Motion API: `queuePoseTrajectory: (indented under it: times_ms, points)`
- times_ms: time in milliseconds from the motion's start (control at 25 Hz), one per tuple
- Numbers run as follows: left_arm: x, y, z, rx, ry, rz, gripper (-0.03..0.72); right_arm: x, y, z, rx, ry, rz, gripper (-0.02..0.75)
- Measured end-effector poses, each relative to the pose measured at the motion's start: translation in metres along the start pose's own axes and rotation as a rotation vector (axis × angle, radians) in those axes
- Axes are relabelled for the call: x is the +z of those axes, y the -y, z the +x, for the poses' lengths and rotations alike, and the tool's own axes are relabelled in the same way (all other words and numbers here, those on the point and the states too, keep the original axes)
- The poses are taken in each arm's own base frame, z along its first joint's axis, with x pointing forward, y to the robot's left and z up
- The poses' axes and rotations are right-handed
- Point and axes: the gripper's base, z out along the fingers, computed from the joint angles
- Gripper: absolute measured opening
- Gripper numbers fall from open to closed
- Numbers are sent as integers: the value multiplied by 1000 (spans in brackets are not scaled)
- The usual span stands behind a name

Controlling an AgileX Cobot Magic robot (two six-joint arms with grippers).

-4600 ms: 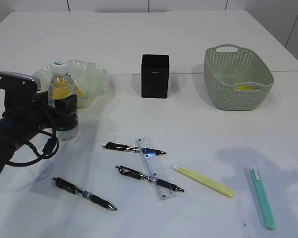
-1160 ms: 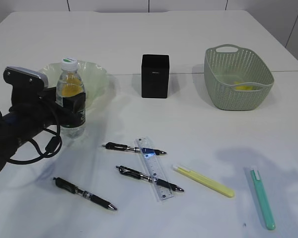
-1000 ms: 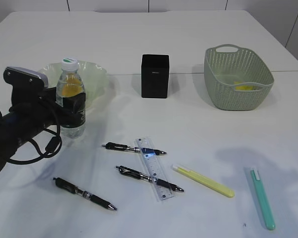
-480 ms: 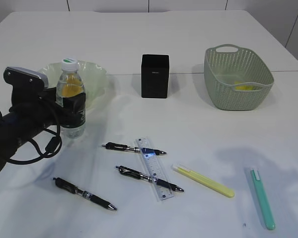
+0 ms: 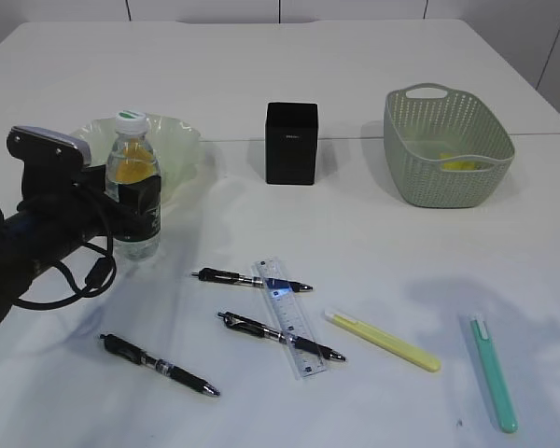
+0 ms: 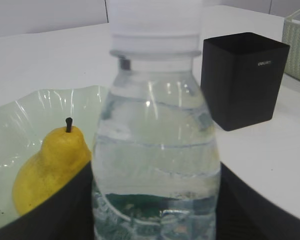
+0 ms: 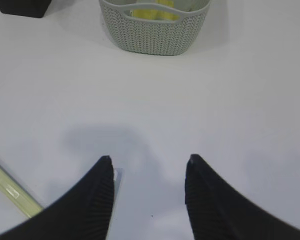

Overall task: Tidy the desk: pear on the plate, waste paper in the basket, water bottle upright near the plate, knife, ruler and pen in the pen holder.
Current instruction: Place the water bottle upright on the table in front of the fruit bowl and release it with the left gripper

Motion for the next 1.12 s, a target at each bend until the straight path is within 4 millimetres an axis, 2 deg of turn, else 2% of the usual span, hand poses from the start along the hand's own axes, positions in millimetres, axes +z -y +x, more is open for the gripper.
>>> queuePoseTrajectory:
  times_ms: [1120]
  points:
    - [0,-1,3,-12,-28,-9,452,0,0,0,0,0,0,351]
